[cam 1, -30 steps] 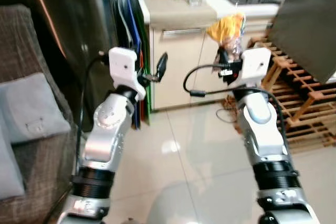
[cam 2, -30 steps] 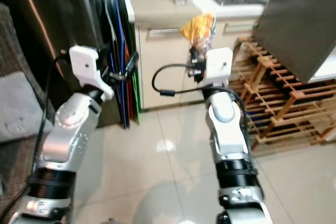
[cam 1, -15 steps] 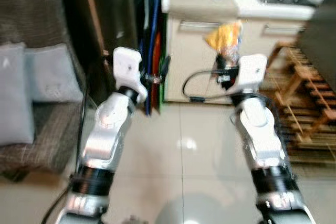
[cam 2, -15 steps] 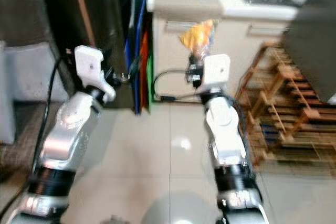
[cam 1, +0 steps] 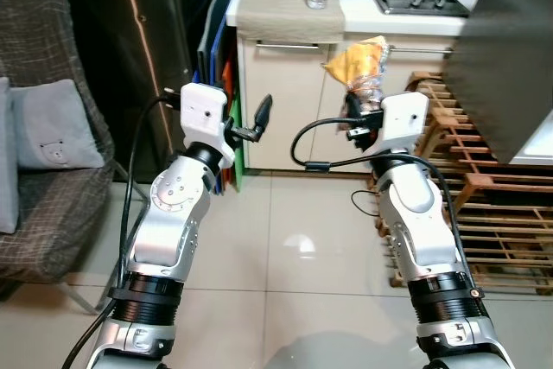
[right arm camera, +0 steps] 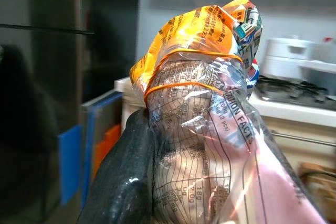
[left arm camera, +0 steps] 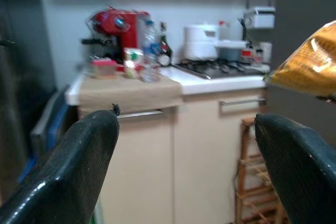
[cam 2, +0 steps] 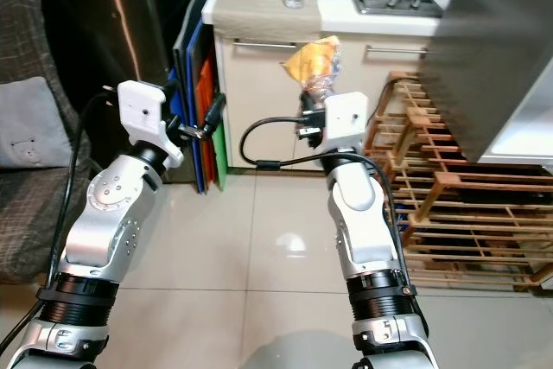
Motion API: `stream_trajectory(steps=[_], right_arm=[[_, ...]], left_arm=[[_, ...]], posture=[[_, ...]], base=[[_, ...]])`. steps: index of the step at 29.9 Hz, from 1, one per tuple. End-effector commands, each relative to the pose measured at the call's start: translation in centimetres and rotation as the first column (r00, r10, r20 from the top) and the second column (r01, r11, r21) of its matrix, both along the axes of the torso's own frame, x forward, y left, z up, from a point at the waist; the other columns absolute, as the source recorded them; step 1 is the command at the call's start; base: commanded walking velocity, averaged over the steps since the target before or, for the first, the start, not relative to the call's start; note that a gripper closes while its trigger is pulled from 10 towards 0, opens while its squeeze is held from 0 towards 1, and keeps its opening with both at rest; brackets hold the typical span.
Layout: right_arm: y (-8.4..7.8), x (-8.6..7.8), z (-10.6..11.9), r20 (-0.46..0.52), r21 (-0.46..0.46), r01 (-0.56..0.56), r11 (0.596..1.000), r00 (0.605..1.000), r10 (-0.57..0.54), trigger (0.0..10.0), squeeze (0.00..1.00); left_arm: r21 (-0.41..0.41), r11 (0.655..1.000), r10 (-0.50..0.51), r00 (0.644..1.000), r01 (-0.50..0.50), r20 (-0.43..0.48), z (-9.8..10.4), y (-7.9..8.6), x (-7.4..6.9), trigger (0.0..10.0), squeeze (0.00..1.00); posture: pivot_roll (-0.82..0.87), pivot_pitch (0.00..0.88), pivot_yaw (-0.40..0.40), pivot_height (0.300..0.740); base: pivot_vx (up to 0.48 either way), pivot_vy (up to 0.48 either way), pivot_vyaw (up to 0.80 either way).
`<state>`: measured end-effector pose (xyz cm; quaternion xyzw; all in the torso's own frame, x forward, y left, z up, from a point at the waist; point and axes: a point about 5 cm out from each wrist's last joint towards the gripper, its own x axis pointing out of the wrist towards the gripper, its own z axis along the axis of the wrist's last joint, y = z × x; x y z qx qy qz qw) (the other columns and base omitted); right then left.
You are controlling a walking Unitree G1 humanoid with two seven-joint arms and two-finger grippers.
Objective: Restocking fridge
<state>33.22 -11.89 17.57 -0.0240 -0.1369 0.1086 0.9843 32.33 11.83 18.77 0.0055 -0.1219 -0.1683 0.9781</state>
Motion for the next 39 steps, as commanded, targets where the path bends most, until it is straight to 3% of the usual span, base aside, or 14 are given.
stream_trajectory(steps=[1,31,39], right_arm=[[-0.89,0.09,0.56,0.022,0.006,0.030,1.000,0.999,-0.030,0.0,0.00],[-1.05,0.18,0.73,0.033,-0.013,0.028,1.000,0.999,-0.027,0.0,0.00],[-1.07,0.39,0.81,0.033,-0.025,0.027,0.999,0.999,-0.026,0.0,0.00]], left_arm=[[0.009,1.000,-0.030,1.000,0.030,-0.003,0.09,-0.84,0.07,10.0,0.00],[0.002,0.998,-0.067,0.998,0.067,0.000,0.15,-1.28,0.21,10.0,0.00],[-0.038,0.997,-0.069,0.997,0.070,0.024,0.61,-1.29,0.38,10.0,0.00]], posture=[[0.03,0.000,0.032,0.740],[0.02,0.000,0.033,0.740],[0.01,0.000,0.030,0.740]], base=[[0.270,-0.394,0.00],[0.299,-0.372,0.00],[0.150,-0.043,-0.70]])
